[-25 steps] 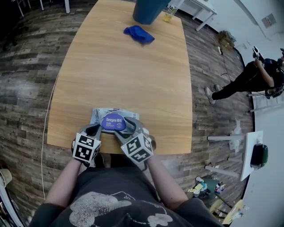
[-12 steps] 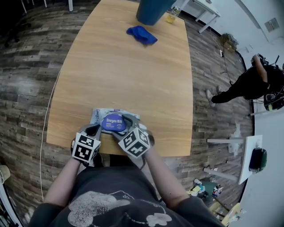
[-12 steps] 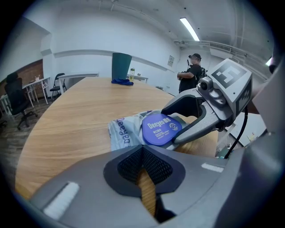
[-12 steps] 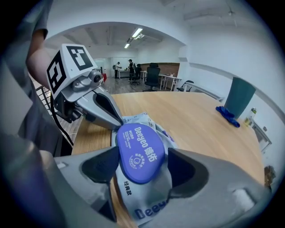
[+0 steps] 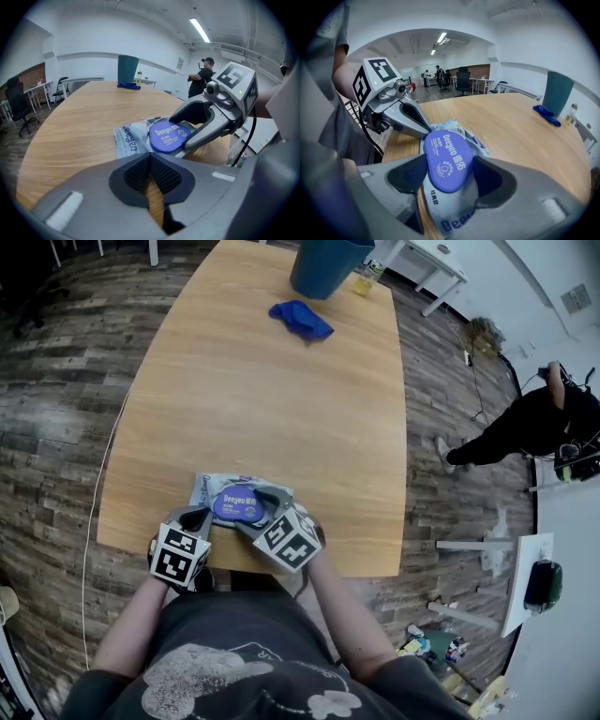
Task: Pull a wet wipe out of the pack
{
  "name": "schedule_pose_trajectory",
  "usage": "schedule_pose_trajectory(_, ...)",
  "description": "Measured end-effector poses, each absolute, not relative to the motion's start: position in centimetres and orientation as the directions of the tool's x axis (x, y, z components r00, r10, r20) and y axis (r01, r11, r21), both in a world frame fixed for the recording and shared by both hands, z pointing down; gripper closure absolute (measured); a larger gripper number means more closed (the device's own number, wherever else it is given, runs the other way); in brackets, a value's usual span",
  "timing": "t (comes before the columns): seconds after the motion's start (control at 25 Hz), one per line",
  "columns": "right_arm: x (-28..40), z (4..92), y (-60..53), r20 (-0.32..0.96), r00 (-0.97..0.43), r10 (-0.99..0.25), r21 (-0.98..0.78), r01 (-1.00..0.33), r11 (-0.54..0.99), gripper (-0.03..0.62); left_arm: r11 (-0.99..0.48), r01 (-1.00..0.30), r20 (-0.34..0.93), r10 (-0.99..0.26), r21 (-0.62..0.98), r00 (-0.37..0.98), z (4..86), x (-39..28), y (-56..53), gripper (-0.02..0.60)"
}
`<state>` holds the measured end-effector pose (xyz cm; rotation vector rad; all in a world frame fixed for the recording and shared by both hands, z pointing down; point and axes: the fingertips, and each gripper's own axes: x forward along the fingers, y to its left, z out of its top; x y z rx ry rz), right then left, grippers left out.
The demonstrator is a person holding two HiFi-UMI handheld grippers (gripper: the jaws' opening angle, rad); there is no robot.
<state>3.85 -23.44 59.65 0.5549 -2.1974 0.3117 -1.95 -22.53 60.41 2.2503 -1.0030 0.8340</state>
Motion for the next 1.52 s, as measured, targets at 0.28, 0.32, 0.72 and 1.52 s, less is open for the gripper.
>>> schedule_pose_trajectory(0.28,3.8,59.4,-23.7,0.770,-0.592,-0.237,-0.110,-0.490,0.865,0.293,-0.574,-0.789,0.718,-0.454,0.217,0.528,60.4,-2.0,-22.7,0.563)
schedule_pose_trajectory(0.32,3.8,59.3,-23.6,0.769,-0.596,-0.229,-0.123,-0.490,0.863,0.293,-0.573,-0.790,0.717,-0.455,0.218,0.528,60.4,-2.0,-22.6,0.563)
schedule_pose_trajectory(0.72,3.9,58.6,-23.9,0.723,-0.662,-0.200,-0.236,-0.508,0.828,0.292,-0.560,-0.800,0.720,-0.463,0.214,0.517,60.6,-2.1,-22.6,0.563)
schedule_pose_trajectory(1.52,3.2,54.5,-23.7,0.646,-0.634,-0.426,0.107,-0.477,0.872,0.517,-0.558,-0.799,0.713,-0.466,0.222,0.524,60.5,-2.0,-22.7,0.563)
